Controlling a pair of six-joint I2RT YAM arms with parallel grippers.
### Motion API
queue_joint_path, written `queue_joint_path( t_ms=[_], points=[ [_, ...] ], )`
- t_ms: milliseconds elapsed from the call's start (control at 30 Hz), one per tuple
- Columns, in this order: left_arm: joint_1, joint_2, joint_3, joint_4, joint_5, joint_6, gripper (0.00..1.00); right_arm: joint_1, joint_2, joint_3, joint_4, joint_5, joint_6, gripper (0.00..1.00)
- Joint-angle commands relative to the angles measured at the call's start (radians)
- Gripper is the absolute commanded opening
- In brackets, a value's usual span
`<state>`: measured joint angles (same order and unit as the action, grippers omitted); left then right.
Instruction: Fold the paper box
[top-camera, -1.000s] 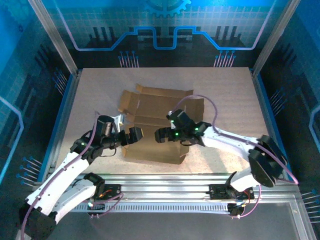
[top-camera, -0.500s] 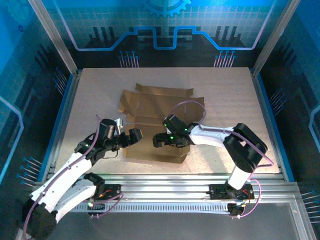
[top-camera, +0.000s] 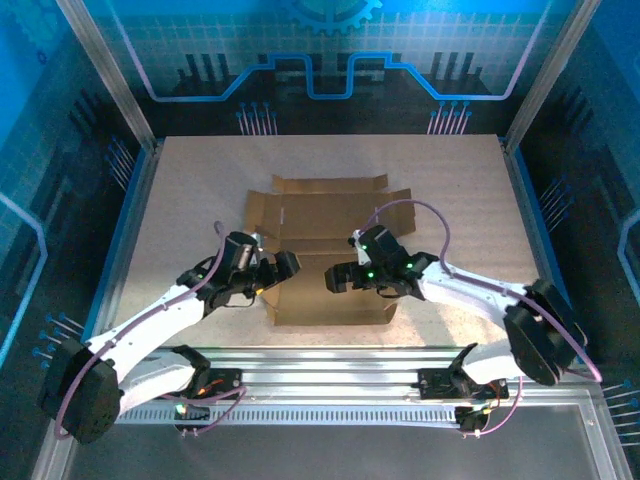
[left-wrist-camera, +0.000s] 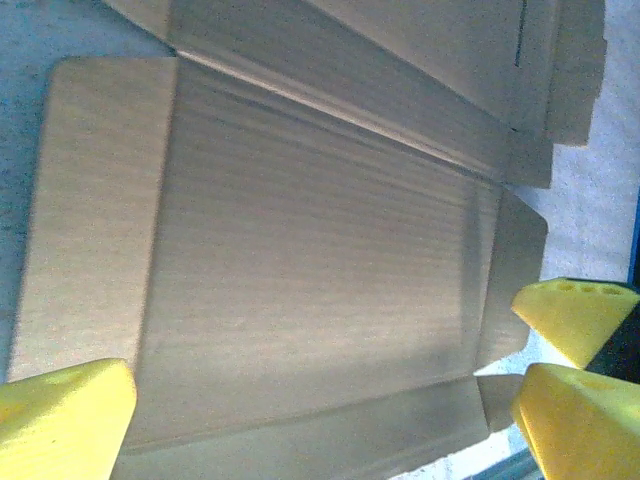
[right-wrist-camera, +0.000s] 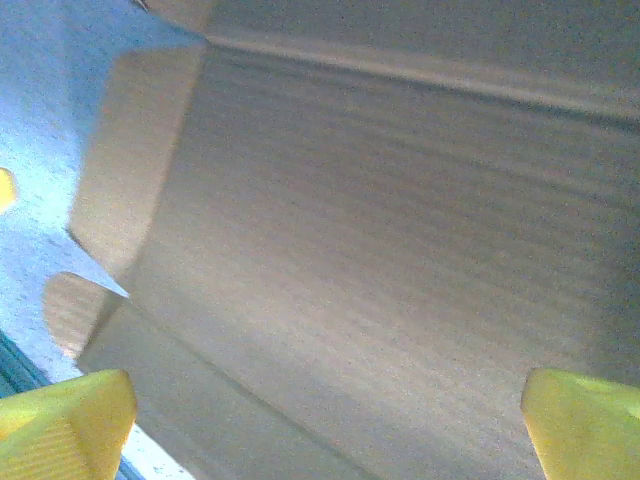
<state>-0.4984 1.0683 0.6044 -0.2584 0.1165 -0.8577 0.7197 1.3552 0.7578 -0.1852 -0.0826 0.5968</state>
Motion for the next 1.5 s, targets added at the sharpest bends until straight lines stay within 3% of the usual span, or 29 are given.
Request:
queue_joint_path(
  t_ms=[0,233,367,500,667,900,1000,1267,1467],
  points=[
    [-0.009,0.013,0.064,-0.048,-0.007,0.049,0.99,0.003,-0.074,-0.029,-0.004,0.046,-0.016,1.0],
    [-0.001,0.025,0.107,-0.056,-0.034,0.201,0.99,0.009,-0.061,-0.015,0.033,0.02,-0.004,1.0],
    [0.071,0.082,0.187,-0.128,-0.043,0.285,1.0,0.016,-0.013,-0.015,0.07,0.025,0.024,1.0],
    [0.173,0.217,0.317,-0.19,0.009,0.328,0.99,0.032,0.046,-0.011,0.106,0.012,0.053,1.0],
    [0.242,0.412,0.534,-0.272,0.016,0.432,0.99,0.066,0.059,-0.025,0.115,0.073,0.085,1.0],
    [0.331,0.663,0.795,-0.439,0.027,0.514,0.92,0.074,0.085,-0.088,0.187,0.048,0.149,1.0],
    [0.33,0.678,0.766,-0.464,0.033,0.497,0.93,0.078,0.101,-0.105,0.211,0.051,0.156,1.0],
    [0.327,0.649,0.562,-0.315,0.147,0.44,0.98,0.078,0.16,-0.112,0.21,0.063,0.176,1.0],
    [0.309,0.696,0.543,-0.256,0.175,0.429,0.98,0.08,0.178,-0.118,0.214,0.058,0.173,1.0]
  ],
)
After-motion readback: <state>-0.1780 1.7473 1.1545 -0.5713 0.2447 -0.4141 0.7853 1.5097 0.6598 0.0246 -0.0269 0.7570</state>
